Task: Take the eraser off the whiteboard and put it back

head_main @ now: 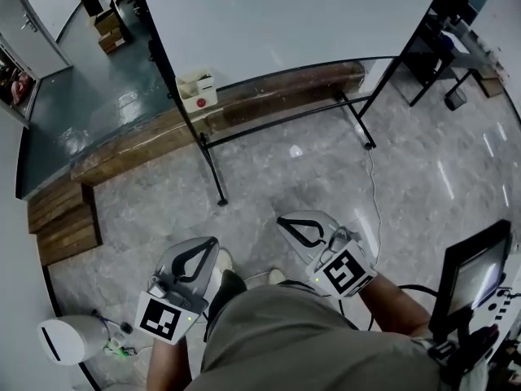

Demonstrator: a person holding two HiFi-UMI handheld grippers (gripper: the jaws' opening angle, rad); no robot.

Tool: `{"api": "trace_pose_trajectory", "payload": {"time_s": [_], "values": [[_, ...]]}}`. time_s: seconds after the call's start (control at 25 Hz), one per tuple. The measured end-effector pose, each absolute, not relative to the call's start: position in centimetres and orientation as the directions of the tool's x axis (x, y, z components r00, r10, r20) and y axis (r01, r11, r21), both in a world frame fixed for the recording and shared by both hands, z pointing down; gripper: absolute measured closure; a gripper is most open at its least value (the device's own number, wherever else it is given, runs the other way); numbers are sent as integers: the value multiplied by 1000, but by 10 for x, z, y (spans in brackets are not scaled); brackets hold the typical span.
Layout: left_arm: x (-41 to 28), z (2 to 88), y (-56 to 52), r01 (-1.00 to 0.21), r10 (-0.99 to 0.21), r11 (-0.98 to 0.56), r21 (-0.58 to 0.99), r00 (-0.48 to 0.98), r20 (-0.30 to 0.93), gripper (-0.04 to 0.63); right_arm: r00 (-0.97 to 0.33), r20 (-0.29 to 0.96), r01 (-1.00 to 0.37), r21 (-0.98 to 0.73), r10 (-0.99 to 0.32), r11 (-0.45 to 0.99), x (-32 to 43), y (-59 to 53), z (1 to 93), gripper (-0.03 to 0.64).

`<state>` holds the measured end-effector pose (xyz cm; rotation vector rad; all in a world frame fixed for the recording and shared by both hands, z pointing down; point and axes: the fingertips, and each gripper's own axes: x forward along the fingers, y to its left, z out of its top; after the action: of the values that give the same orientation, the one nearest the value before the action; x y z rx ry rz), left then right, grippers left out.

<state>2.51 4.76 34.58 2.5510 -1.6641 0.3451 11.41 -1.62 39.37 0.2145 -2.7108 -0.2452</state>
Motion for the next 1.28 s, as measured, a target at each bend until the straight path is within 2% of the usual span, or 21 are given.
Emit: {"api": "trace_pose_trajectory", "payload": {"time_s": [0.24,0.56,1.28], "values": [[76,346,68,-917,-892,-392,-77,358,274,591,-918,368,-85,180,-147,980,160,-7,399,614],[100,340,86,-904,-886,-414,-106,374,273,591,-906,391,-97,180,-162,979,185,14,401,615],[53,330,210,-894,-879,-442,-65,418,231,591,-905,363,-142,233,-222,962,139,145,367,614]]}}
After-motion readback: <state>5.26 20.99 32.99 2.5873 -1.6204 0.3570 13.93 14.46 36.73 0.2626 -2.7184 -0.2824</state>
